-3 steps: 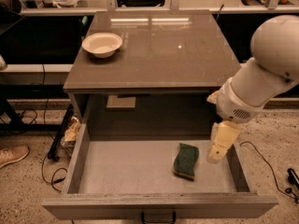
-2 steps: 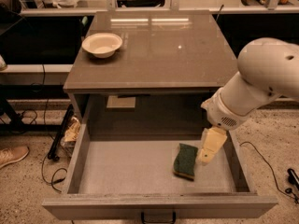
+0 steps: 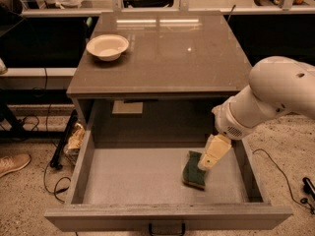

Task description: Pick sponge from top drawer and place on counter

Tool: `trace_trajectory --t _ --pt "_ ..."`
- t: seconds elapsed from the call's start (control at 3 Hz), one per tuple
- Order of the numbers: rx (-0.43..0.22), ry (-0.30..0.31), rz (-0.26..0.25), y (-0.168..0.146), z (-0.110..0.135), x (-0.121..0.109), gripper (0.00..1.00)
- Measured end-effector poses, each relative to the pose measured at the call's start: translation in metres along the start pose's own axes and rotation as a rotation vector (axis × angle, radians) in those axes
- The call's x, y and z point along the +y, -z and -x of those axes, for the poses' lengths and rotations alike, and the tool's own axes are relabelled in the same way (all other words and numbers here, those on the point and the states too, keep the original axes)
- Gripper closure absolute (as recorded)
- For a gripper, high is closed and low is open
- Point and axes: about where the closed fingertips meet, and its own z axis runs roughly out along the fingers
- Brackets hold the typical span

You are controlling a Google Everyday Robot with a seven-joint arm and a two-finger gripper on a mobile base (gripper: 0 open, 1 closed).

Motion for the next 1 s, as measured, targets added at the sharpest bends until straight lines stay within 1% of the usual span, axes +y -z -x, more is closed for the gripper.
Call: trace_trajectory --t 0.33,0.67,1.0 --pt "-0.009 0.007 0.005 -0.018 -0.01 0.005 0.0" --pt "-0.003 0.03 0.005 -0.059 -0.027 0.009 0.0" --pt "0.01 0.031 -0.001 -0.085 -0.036 0.005 0.0"
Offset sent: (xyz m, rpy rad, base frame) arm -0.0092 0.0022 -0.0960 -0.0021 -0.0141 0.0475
